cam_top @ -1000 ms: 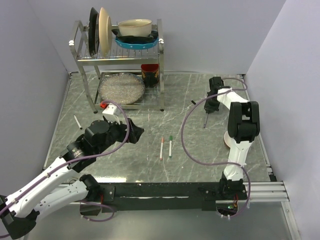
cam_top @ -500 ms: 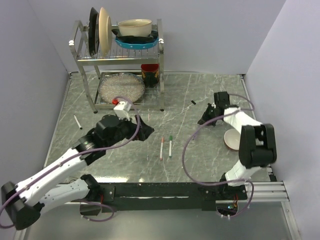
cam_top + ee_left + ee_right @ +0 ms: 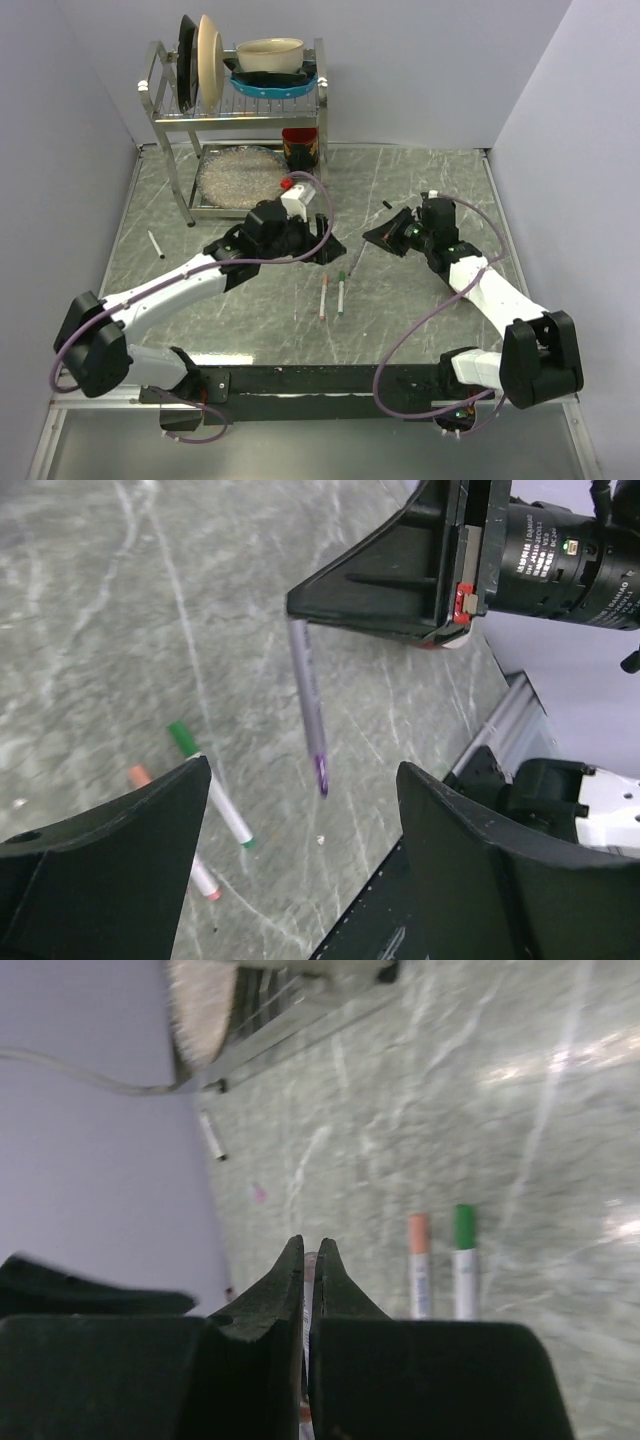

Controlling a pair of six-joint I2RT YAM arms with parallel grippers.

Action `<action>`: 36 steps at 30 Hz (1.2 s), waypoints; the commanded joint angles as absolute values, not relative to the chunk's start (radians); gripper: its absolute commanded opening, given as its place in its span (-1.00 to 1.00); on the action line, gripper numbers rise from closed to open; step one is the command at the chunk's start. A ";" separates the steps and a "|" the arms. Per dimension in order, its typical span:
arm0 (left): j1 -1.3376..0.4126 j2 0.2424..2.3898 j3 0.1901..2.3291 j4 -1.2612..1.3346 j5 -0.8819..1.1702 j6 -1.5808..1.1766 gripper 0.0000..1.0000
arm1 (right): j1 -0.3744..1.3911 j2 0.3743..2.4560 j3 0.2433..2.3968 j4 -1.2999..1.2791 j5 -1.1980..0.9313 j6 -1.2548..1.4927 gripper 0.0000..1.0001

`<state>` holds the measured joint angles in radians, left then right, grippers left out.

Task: Insert the pens into the pen caps

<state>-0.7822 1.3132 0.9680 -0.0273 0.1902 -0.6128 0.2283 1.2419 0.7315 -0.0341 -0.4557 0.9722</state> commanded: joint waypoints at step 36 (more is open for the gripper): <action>-0.750 1.402 1.213 -0.394 0.807 -0.584 -0.98 | 0.481 0.767 0.772 -0.160 -0.379 -0.050 0.29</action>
<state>-0.7567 1.4864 1.1721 -0.3401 0.6876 -0.4961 0.3565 0.9237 0.8612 -0.2134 -0.5476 0.2722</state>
